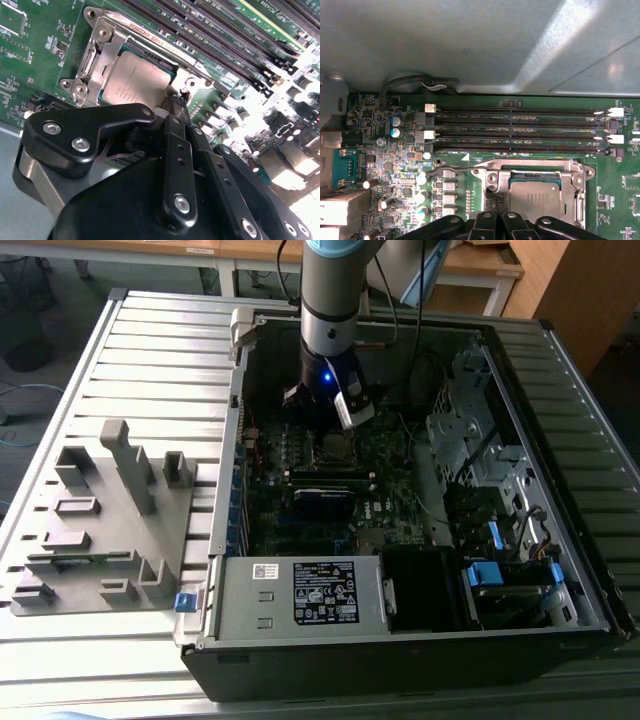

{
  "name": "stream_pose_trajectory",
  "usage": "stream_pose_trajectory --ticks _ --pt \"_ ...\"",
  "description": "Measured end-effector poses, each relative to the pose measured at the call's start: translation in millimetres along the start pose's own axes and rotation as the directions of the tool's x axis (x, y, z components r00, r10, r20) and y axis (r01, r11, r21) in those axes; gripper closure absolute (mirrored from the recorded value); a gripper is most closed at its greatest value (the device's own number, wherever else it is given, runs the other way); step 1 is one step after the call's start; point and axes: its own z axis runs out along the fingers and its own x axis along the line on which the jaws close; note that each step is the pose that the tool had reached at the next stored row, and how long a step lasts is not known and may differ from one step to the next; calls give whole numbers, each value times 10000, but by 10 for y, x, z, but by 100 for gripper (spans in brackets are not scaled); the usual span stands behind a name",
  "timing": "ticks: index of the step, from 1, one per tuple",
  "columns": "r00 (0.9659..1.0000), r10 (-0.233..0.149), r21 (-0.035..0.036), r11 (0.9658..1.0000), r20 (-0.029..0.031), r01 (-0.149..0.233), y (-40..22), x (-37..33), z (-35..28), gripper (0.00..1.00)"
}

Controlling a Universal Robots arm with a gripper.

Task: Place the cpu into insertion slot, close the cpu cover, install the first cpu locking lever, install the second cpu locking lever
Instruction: 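Close the cpu cover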

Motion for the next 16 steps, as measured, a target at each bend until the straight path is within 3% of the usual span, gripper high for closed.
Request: stream_pose_trajectory --ticks 8,16 --pt "10000 0 0 10000 0 0 4 0 -65 89" --pt "10000 0 1 10000 0 0 11 -1 -211 89"
